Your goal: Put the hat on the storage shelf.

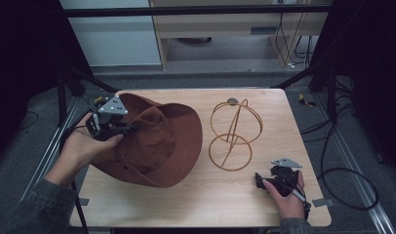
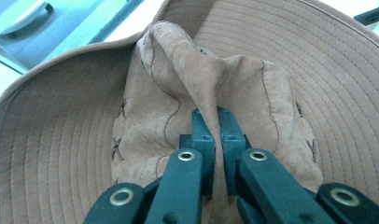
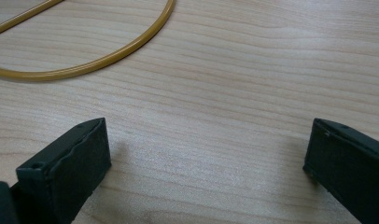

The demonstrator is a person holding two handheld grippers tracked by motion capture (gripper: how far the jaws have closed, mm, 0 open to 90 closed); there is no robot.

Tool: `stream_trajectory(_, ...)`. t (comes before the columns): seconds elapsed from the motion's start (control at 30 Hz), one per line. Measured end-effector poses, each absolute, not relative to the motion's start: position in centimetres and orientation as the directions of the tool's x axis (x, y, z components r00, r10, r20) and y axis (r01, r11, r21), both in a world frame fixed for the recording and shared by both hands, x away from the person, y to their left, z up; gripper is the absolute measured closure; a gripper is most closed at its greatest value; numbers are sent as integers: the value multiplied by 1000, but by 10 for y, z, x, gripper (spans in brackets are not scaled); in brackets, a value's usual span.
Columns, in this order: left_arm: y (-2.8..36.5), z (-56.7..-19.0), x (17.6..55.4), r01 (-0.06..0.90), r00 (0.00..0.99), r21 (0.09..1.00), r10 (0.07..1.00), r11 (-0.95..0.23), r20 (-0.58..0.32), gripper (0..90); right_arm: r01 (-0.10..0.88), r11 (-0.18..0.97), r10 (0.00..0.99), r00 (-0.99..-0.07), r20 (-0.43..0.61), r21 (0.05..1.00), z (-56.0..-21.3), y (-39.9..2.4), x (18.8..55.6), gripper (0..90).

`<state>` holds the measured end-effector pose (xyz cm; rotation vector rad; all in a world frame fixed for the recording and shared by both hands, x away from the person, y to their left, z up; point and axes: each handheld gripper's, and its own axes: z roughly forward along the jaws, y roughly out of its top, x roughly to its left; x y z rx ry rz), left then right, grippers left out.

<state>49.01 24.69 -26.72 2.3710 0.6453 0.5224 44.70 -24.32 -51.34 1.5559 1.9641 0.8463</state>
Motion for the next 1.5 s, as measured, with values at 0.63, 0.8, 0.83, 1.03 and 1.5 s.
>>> stream_trajectory(0.63, 248, -235, 472, 251, 807, 693, 542, -676, 236, 884, 668, 158, 973, -229, -2, 727, -513, -243, 447, 4)
stream_trajectory(0.8, 242, -225, 471, 231, 808, 702, 535, -674, 247, 884, 668, 158, 974, -228, -2, 727, -513, -243, 447, 4)
stream_trajectory(0.83, 240, -222, 471, 226, 809, 701, 531, -676, 252, 884, 668, 158, 974, -229, -2, 728, -513, -243, 447, 4)
stream_trajectory(1.03, 227, -206, 469, 196, 811, 705, 517, -681, 274, 885, 668, 158, 974, -229, -2, 727, -513, -243, 447, 4)
stream_trajectory(1.5, 195, -187, 478, 161, 822, 686, 481, -709, 305, 885, 671, 156, 974, -225, -1, 725, -513, -243, 447, 4)
